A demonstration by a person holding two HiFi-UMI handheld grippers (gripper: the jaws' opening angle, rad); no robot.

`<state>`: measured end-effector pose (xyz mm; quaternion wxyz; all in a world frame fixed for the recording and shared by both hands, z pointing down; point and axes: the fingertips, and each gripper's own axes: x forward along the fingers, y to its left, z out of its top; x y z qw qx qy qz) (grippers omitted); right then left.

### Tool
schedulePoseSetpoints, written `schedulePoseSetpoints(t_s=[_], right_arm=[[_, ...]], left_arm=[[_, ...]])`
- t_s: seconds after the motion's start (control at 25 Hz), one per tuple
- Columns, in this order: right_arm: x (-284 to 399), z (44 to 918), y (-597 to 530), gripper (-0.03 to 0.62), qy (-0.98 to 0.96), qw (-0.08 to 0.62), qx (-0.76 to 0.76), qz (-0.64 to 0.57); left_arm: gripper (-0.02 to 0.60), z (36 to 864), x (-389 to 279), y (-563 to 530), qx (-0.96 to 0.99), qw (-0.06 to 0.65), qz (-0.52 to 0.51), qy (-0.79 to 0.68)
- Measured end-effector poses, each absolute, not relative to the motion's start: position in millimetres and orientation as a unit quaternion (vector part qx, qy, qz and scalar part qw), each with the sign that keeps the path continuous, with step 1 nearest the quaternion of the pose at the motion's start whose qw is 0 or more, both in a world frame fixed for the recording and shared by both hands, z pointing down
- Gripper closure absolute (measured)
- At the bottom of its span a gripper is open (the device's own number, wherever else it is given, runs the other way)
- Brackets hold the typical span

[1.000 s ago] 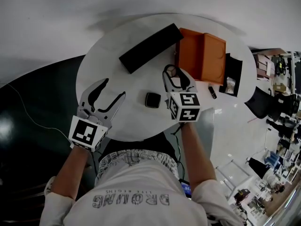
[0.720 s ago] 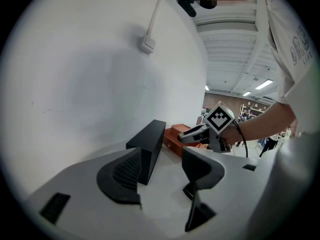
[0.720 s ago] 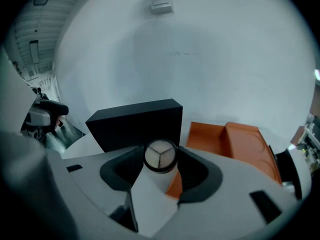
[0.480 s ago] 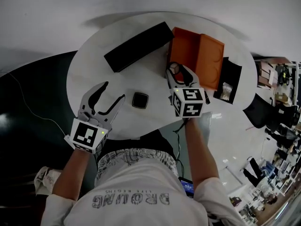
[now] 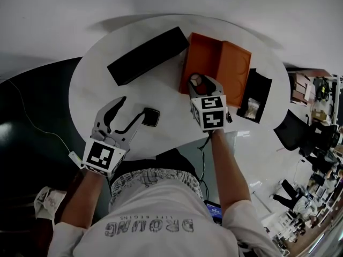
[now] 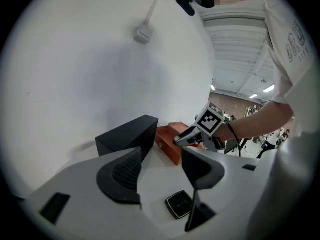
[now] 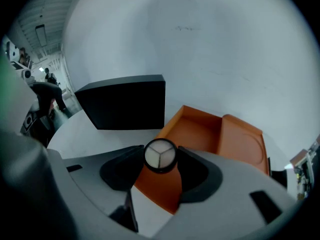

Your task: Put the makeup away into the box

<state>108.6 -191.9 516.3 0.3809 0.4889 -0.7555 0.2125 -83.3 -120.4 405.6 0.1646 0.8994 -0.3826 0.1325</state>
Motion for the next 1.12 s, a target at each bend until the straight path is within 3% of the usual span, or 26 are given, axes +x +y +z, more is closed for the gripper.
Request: schedulePoseSetpoints(t_s=[0.56, 1.12], right_arm=[[105.6, 555.7, -187.6, 0.368, -0.724, 0.515, 0.398, 0.228], [103.0, 577.6, -187.6, 0.367, -0.702, 0.597, 0.325, 0.215]], left_arm=[[0.311, 412.2, -96.4, -144.9, 0.895, 0.178, 0.124, -0.389], [0.311, 424.1, -83.1, -146.0, 0.901, 0.2, 0.133, -0.361]])
